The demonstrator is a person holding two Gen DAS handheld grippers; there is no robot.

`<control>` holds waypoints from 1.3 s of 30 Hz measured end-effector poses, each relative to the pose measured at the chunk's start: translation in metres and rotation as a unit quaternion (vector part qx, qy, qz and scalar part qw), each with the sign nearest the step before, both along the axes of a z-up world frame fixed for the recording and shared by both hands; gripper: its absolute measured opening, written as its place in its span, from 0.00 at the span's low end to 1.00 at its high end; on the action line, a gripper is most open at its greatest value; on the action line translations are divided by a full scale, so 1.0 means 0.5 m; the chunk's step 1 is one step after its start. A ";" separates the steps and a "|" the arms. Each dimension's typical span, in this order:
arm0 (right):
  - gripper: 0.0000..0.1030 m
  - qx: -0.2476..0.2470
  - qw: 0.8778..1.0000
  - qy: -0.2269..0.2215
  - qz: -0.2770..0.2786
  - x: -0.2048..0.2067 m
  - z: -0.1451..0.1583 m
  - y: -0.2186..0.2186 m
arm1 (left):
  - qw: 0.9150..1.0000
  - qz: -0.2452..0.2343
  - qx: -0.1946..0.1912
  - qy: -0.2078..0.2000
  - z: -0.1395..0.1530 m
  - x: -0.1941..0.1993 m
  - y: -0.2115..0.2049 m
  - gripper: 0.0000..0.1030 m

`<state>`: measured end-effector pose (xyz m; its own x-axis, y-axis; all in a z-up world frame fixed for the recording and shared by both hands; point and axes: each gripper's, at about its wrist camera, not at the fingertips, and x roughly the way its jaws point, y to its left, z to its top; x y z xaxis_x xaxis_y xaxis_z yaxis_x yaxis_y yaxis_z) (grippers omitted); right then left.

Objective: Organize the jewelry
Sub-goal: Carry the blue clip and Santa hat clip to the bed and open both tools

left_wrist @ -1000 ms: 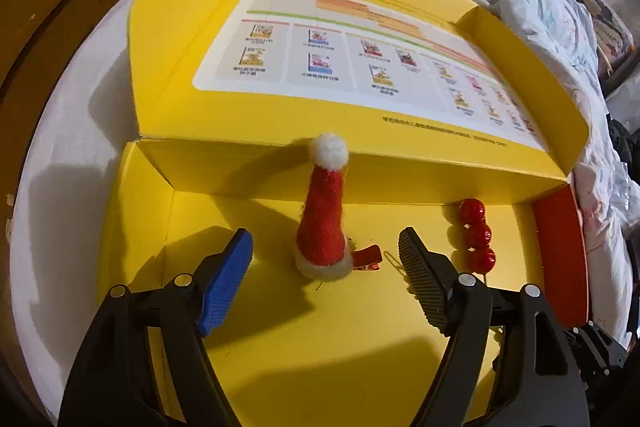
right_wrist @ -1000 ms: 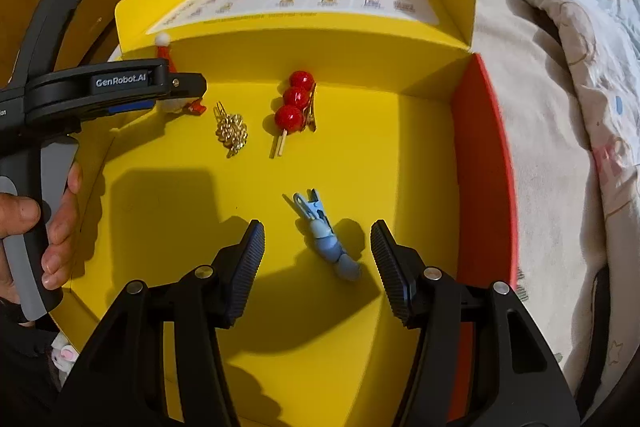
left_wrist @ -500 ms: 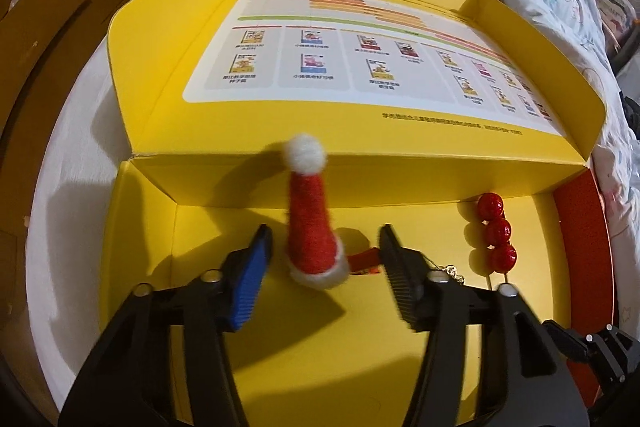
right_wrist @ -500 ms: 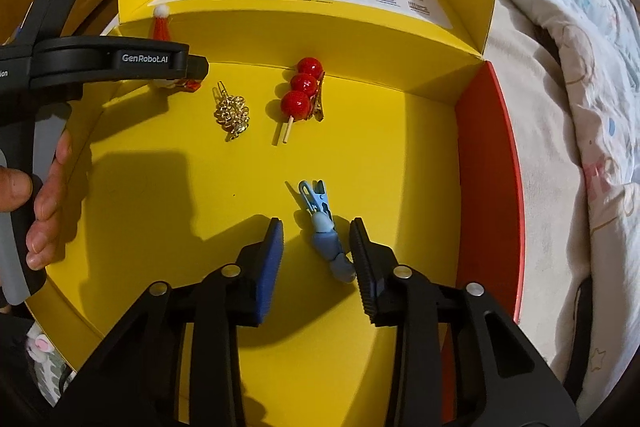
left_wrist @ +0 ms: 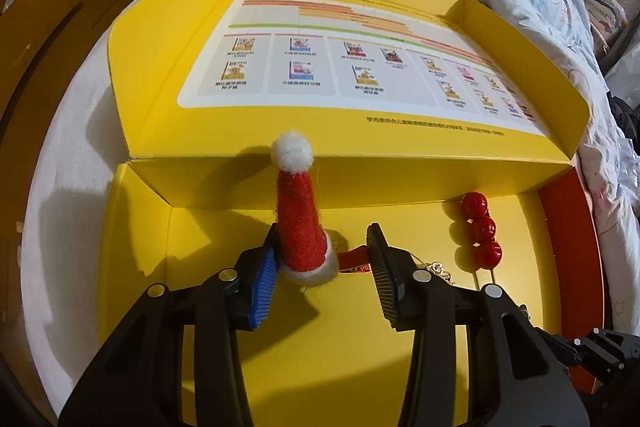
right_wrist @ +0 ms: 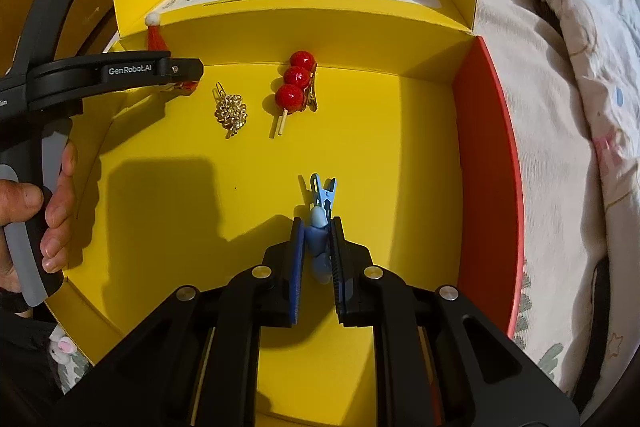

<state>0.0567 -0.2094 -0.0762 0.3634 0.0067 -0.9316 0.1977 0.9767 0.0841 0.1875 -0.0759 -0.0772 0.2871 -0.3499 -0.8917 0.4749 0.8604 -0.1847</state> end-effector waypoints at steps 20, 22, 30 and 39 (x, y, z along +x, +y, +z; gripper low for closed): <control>0.13 0.042 0.998 -0.050 -0.020 -0.093 0.130 -0.020 | 0.999 -0.021 -0.005 -0.034 0.127 -0.099 0.033 0.42; 0.13 0.045 0.997 -0.058 -0.025 -0.116 0.147 -0.025 | 0.999 -0.024 -0.007 -0.037 0.146 -0.123 0.041 0.42; 0.13 0.054 0.994 -0.080 -0.059 -0.242 0.205 -0.077 | 0.997 -0.051 -0.010 -0.057 0.228 -0.262 0.070 0.42; 0.13 0.056 0.992 -0.076 -0.088 -0.365 0.211 -0.117 | 0.996 -0.061 -0.033 -0.048 0.237 -0.427 0.158 0.42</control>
